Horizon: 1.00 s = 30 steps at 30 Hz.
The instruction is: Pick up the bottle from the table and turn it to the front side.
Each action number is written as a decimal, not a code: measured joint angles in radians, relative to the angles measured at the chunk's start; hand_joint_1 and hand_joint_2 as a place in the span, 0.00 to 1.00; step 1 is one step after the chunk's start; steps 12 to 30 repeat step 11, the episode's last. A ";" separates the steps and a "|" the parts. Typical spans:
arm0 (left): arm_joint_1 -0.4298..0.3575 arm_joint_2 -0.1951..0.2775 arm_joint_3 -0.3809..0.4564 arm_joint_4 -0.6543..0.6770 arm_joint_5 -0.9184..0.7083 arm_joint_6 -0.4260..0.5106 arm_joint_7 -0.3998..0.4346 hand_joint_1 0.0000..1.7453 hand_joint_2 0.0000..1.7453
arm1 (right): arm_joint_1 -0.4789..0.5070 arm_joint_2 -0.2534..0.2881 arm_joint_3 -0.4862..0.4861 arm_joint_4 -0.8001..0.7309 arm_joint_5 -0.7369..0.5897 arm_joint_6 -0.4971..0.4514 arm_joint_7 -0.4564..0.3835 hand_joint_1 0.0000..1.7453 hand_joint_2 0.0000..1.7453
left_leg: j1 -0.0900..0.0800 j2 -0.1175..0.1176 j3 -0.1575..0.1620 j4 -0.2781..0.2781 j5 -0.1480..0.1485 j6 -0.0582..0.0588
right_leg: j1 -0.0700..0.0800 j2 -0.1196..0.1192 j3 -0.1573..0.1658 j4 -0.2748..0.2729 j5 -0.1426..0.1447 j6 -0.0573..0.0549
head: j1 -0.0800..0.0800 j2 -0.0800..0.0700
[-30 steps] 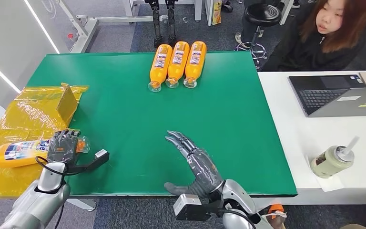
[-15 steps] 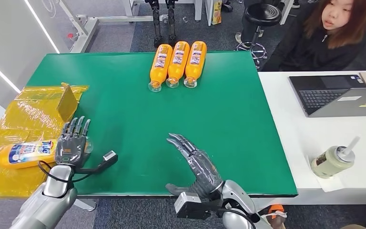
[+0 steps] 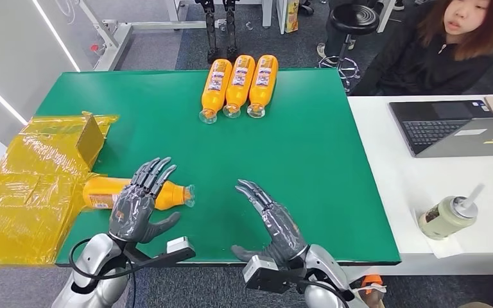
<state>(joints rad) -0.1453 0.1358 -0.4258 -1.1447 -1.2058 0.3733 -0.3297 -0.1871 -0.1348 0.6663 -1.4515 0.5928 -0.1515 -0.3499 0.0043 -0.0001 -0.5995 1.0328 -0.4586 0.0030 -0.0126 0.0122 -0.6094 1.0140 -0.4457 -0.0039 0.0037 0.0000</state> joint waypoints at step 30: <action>0.043 -0.044 -0.091 -0.208 0.385 -0.116 -0.233 0.00 1.00 | 0.024 -0.003 -0.021 0.008 -0.084 0.000 -0.053 0.00 1.00 | 0.000 0.000 0.000 0.000 0.000 0.000 | 0.000 0.000 0.000 0.000 0.000 0.000 | 0.000 0.000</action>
